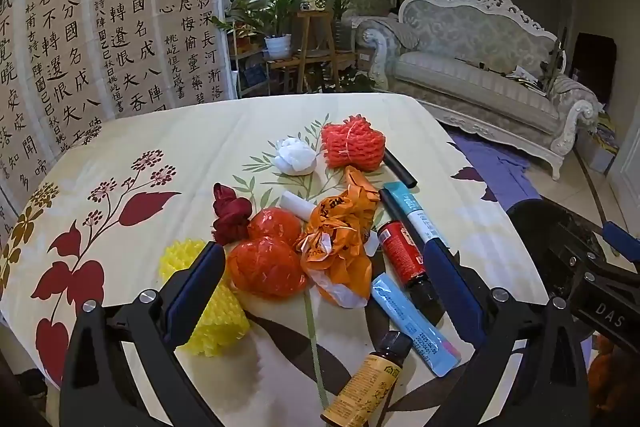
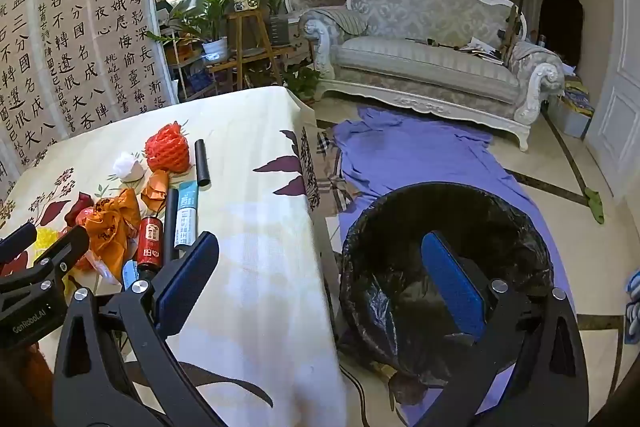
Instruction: Collect trash
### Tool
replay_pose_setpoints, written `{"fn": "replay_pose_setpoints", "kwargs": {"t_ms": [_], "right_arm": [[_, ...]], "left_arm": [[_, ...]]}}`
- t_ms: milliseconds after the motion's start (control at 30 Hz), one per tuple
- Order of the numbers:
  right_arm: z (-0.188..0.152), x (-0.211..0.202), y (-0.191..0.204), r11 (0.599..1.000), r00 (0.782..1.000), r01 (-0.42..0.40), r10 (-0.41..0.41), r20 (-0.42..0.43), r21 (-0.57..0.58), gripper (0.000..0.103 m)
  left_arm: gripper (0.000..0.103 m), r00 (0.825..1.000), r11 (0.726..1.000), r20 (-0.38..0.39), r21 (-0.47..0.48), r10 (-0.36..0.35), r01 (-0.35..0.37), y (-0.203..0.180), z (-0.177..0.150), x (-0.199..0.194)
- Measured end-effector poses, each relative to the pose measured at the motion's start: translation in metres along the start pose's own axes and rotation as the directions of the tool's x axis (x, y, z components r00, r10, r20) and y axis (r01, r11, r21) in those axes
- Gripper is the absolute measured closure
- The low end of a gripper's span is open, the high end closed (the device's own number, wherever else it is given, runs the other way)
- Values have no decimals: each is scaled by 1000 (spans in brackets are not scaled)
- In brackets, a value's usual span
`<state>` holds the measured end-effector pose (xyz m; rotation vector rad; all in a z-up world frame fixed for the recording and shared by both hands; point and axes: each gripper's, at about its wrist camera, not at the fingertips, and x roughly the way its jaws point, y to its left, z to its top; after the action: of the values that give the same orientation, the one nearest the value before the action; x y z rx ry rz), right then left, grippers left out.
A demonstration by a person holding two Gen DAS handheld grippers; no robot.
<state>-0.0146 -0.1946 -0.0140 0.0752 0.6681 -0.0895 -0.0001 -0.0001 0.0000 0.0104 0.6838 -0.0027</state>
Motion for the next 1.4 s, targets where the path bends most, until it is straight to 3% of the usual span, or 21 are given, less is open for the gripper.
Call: {"fn": "replay_pose_setpoints", "kwargs": {"t_ms": [1400], "right_arm": [[-5,2,-7,1000,1000,6,-6,-17,8,4]], "left_arm": [[7,1000,1000,-15,9,-19,19,-13,-5,4]]}}
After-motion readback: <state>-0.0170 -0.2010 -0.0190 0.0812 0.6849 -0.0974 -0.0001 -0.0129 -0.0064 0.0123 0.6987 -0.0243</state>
